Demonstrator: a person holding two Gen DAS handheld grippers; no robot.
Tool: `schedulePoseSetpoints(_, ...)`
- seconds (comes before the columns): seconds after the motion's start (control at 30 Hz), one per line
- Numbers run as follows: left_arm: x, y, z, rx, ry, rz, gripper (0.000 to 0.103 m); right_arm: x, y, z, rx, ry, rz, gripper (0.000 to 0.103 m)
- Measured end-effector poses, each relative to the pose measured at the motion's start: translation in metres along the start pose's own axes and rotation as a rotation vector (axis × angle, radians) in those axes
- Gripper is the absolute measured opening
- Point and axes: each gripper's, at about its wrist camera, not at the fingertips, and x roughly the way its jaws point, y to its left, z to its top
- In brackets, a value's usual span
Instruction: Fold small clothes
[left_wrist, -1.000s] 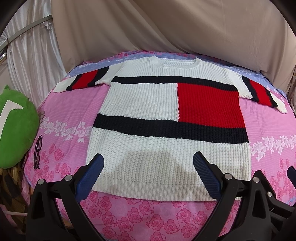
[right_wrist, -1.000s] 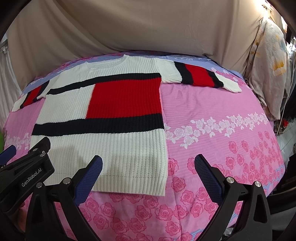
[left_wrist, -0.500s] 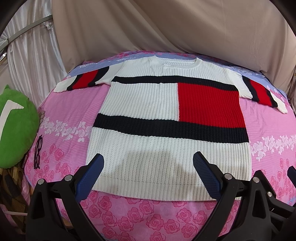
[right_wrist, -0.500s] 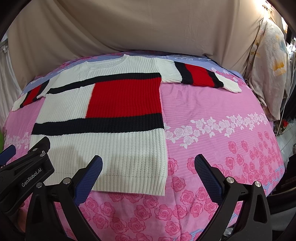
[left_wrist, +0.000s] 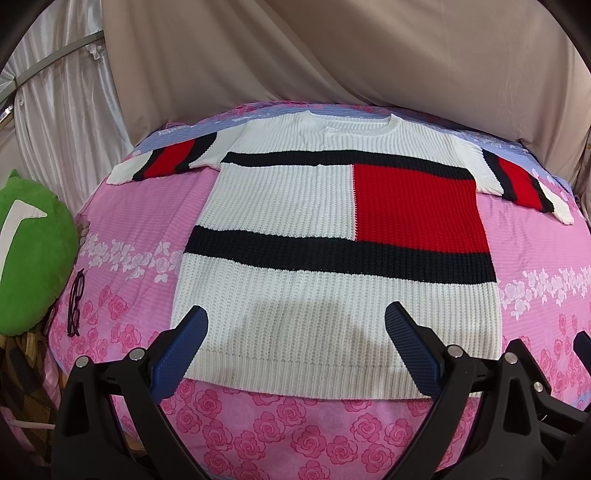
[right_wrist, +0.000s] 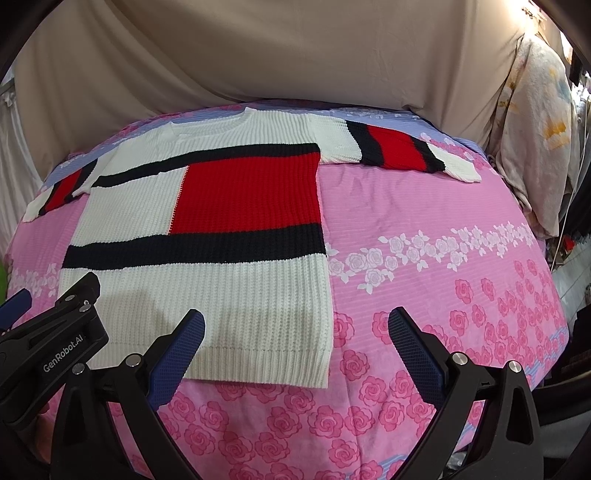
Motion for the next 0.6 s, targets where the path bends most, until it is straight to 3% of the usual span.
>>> schedulePoseSetpoints(0.6, 0.0044, -0.0044, 0.0048, 0.009, 0.002, 0.008, 0.094, 0.0036, -0.0024, 0.0011, -0.001, 0.007, -0.001, 0.098)
